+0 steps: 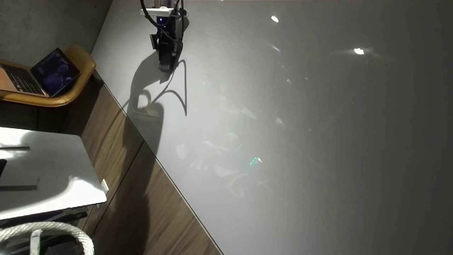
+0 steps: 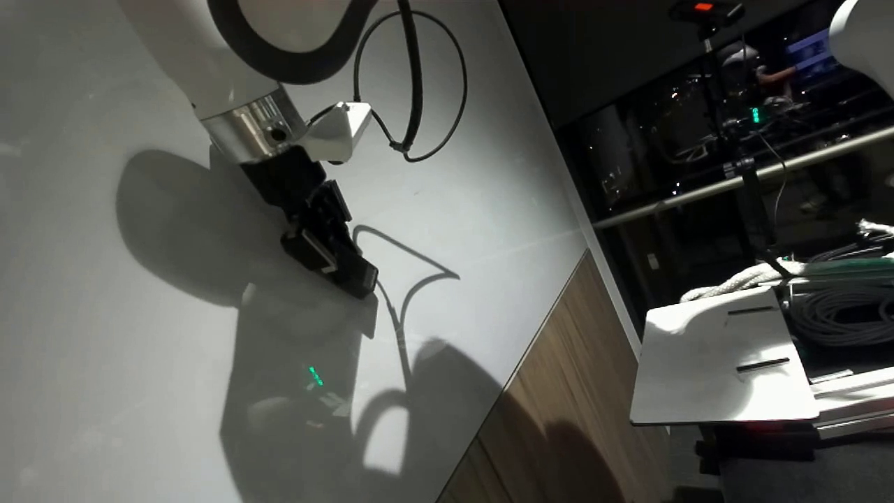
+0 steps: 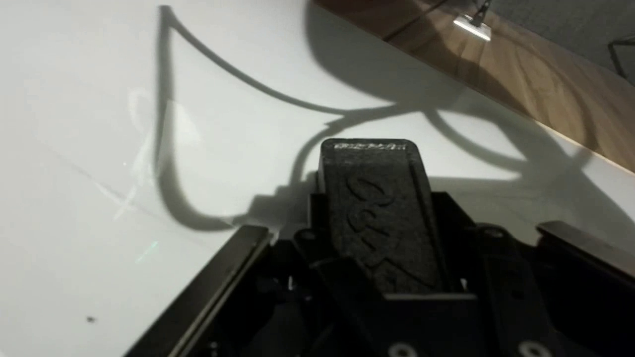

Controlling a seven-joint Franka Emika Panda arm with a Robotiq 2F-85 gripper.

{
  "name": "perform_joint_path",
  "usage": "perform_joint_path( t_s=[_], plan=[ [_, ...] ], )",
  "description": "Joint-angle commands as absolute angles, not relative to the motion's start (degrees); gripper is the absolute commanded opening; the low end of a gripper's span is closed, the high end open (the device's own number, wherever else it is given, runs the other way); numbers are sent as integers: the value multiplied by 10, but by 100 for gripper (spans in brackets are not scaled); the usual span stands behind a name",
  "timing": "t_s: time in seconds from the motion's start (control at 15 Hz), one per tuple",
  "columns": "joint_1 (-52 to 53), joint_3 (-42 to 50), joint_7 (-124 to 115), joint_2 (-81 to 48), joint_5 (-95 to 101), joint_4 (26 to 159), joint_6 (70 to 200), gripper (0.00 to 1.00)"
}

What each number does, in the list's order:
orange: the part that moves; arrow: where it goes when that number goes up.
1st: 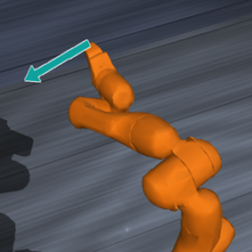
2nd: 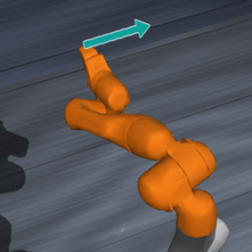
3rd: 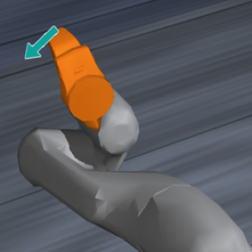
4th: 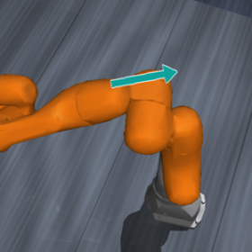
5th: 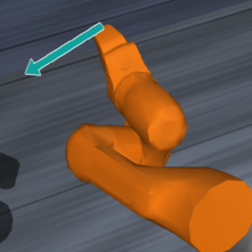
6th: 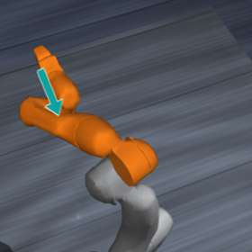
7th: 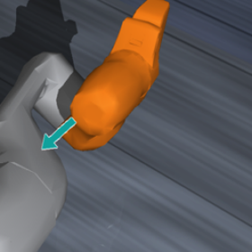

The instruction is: Use the eraser to wipe the whiteboard.

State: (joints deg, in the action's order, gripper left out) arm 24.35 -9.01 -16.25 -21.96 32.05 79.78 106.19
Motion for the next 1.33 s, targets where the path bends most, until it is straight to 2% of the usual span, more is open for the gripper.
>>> perform_joint_path(
  t_s=[0.0, 0.33, 0.67, 0.8, 1.27],
  plan=[
    [213, -52, -157, -160, 382, 869, 1081, 29],
    [149, -38, -226, -44, 416, 1013, 1112, 29],
    [50, -3, -249, 43, 394, 1144, 1250, 29],
    [38, -8, -255, 50, 362, 1159, 1286, 29],
    [108, -110, -238, 34, 149, 1196, 1151, 29]
  ],
)
